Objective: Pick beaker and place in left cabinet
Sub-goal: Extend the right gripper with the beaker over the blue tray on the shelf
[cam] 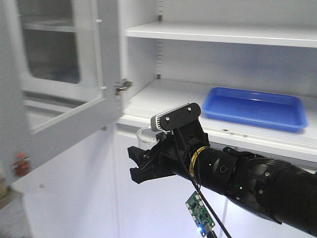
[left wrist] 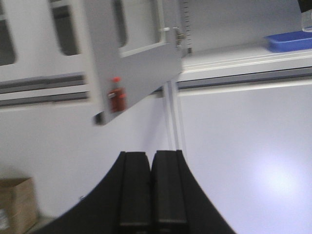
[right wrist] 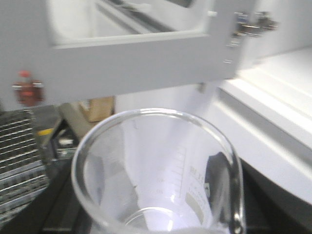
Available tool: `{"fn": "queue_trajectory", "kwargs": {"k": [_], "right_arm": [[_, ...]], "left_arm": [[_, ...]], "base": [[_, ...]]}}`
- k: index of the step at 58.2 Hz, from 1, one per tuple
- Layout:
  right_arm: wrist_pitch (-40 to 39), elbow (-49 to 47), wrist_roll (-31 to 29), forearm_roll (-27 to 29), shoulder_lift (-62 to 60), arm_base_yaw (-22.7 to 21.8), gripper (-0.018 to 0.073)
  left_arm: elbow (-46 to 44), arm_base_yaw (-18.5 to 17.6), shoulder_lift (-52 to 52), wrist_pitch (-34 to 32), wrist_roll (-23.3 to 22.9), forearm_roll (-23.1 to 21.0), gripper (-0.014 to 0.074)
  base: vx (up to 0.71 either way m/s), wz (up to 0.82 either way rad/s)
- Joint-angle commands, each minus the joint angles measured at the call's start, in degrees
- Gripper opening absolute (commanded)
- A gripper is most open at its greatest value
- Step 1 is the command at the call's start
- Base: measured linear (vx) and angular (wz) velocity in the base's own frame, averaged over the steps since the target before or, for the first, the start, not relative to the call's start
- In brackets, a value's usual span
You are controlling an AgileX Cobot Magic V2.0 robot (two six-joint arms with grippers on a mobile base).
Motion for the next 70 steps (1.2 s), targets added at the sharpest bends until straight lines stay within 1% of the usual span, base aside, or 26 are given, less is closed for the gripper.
{"fn": "queue_trajectory", "kwargs": {"k": [1, 17, 30, 70], "right_arm": [[-3.8, -1.9, -0.1, 0.5, -2.8, -0.1, -0.0009], [-3.8, -1.9, -0.1, 0.5, -2.8, -0.1, -0.0009], [-3.8, -1.9, -0.1, 0.5, -2.8, -0.1, -0.0009], [-3.5, -1.9, -0.1, 0.5, -2.8, -0.1, -0.0009]], "left_arm": [[0.9, 0.0, -1.1, -4.3, -0.2, -0.2, 0.0001], [0.9, 0.0, -1.1, -4.3, -0.2, -0.2, 0.0001], [0.9, 0.0, -1.1, -4.3, -0.2, -0.2, 0.0001], [0.9, 0.0, -1.1, -4.3, -0.2, -0.2, 0.0001]], "base": [[0.20, -0.63], [0.21, -0.55], [0.23, -0.37], [0.23, -0.13]]}}
